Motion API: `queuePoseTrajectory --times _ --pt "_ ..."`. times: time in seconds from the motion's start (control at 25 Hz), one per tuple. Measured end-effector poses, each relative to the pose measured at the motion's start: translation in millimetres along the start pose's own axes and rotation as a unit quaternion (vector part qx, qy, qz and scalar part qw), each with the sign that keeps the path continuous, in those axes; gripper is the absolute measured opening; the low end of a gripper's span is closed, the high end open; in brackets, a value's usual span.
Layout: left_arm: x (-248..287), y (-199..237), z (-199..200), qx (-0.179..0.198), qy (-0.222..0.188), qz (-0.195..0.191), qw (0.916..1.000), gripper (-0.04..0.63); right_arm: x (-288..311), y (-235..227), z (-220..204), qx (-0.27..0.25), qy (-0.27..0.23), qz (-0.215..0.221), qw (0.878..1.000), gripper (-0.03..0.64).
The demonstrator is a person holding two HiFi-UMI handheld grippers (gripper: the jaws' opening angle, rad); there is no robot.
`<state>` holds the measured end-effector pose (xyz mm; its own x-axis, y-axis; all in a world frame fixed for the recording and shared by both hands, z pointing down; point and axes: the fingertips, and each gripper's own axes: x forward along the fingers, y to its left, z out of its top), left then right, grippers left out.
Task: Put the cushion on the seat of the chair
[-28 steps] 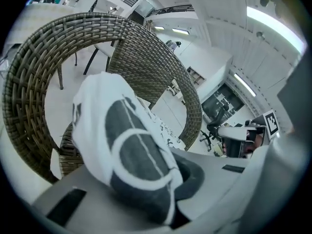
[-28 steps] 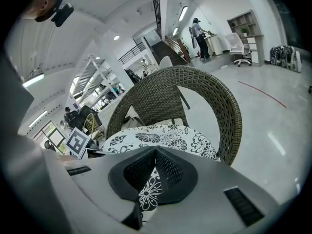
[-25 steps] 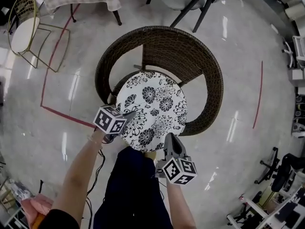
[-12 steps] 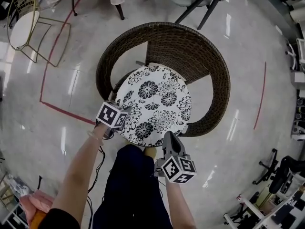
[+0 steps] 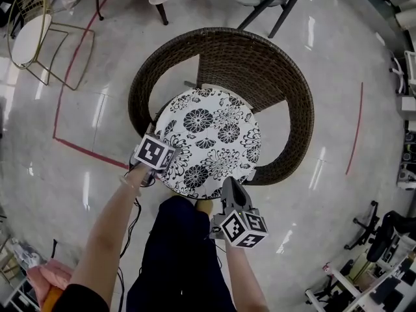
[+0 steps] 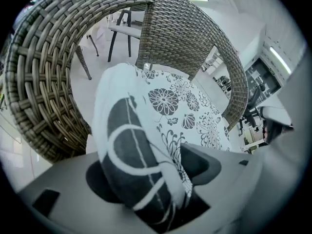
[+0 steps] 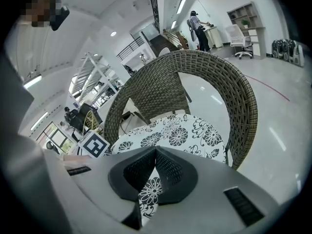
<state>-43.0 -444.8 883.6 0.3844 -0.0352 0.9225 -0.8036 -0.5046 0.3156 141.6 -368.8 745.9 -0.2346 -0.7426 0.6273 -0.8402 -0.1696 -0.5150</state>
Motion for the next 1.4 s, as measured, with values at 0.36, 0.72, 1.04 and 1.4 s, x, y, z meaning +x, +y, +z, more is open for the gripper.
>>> queuePoseTrajectory --times 0.36,0.72,1.04,1.4 --pt "-8.5 20.6 -9.4 -0.009 -0.016 0.083 0.9964 0.417 -3.8 -2.6 -5.6 0.011 0.005 0.005 1.0 0.025" --pt "-33.1 25.3 -32.8 -0.046 -0.041 0.122 0.9906 0.483 -14.7 -8.6 -7.6 0.01 -0.002 0.004 1.0 0.025" --pt "-66.3 -8.6 -33.3 -0.077 -0.134 0.108 0.9821 0.458 -32.8 -5.8 -12.4 0.013 -0.013 0.019 1.0 0.025" --pt "-120.0 -104.1 -19.4 -0.062 -0.221 0.041 0.9723 0.04 -76.4 9.2 10.9 0.027 -0.057 0.038 0.997 0.025"
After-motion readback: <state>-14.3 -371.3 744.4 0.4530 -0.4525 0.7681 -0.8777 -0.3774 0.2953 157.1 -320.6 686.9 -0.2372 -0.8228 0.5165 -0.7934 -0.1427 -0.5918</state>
